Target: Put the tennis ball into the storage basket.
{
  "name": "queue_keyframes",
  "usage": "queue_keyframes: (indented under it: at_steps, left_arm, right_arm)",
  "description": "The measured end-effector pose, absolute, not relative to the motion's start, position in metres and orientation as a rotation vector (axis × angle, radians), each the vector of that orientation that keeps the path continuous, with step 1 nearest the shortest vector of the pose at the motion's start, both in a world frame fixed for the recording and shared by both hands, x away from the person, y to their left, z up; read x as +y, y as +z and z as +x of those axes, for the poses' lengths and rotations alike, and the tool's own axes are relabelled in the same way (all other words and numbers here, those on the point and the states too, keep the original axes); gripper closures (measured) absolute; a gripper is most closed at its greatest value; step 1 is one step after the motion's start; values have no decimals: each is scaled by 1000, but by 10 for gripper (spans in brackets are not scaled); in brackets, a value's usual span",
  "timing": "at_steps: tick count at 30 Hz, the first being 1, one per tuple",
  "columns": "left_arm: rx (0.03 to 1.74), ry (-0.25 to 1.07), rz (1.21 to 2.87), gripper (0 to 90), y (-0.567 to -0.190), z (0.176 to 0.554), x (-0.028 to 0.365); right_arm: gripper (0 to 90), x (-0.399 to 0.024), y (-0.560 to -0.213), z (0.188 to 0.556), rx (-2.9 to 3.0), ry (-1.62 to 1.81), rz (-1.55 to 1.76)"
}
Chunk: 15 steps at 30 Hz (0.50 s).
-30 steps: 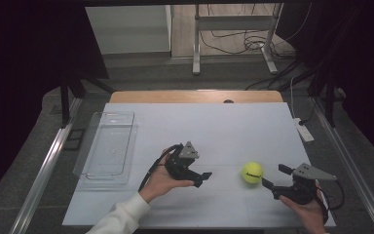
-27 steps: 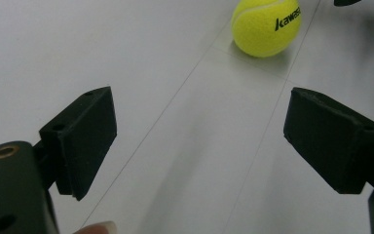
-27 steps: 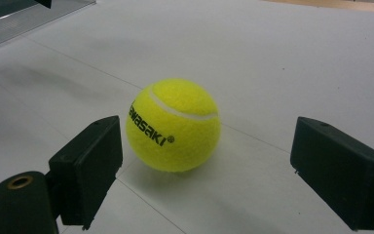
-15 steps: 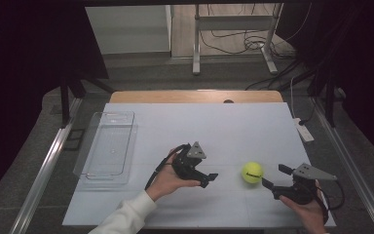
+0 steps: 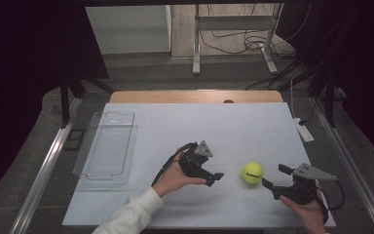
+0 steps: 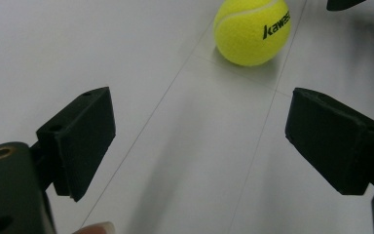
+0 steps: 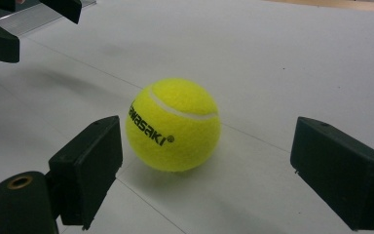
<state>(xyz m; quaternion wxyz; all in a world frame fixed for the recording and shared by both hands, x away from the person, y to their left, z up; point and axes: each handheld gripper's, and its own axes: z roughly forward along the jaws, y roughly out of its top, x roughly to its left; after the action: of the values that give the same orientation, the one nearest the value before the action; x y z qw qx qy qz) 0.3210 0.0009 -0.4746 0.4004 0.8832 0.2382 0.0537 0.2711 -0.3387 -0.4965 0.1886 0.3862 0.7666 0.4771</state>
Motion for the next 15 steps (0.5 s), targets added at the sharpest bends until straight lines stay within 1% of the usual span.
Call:
queue_keyframes:
  at_steps: [13,15]
  left_arm:
    - [585,123,2259,118,-477,329,-14]
    - [579,101,2260,116,-477,331,-18]
  right_arm:
    - [116,-339,-496,271,2154,1345,1085]
    - [117,-339,-496,271,2152,1346,1085]
